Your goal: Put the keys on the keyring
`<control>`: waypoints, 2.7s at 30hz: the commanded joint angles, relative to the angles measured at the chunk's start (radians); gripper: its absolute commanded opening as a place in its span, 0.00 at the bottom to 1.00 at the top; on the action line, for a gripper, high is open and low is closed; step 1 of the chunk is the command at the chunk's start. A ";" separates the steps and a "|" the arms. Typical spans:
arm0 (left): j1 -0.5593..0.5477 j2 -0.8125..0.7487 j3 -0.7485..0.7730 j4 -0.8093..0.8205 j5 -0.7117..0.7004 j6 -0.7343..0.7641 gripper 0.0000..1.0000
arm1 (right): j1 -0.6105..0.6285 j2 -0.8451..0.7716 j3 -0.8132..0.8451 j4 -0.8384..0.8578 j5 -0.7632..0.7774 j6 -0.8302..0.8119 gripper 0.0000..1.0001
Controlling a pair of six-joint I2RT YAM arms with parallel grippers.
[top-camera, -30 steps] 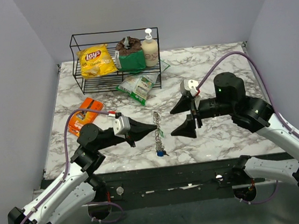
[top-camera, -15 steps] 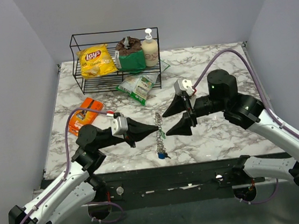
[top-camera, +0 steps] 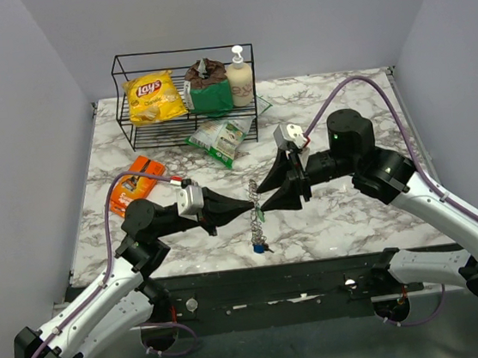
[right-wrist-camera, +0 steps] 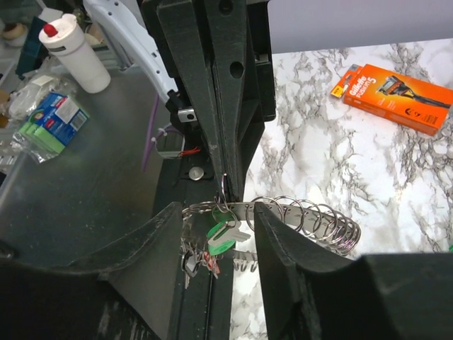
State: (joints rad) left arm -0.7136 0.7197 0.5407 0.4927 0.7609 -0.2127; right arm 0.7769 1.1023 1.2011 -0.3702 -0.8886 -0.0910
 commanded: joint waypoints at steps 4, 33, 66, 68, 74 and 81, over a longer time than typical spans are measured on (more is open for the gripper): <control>-0.001 0.000 0.021 0.060 0.009 -0.011 0.00 | -0.001 -0.005 -0.003 0.070 -0.044 0.053 0.53; -0.001 0.003 0.021 0.109 0.011 -0.048 0.00 | 0.002 0.008 -0.054 0.151 -0.072 0.149 0.43; 0.000 0.014 0.045 0.152 0.017 -0.085 0.00 | 0.002 0.001 -0.061 0.157 -0.027 0.169 0.01; 0.000 0.014 0.048 0.136 0.012 -0.083 0.00 | 0.002 -0.005 -0.061 0.157 -0.020 0.165 0.01; 0.000 0.011 0.050 0.127 0.002 -0.082 0.00 | 0.002 -0.019 -0.063 0.162 -0.013 0.160 0.01; 0.000 0.006 0.056 0.098 -0.012 -0.079 0.16 | 0.002 -0.036 -0.066 0.175 -0.015 0.157 0.01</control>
State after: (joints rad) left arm -0.7136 0.7425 0.5552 0.5842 0.7807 -0.3031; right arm 0.7731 1.0920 1.1484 -0.2249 -0.9199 0.0704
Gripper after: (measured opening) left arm 0.100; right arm 0.013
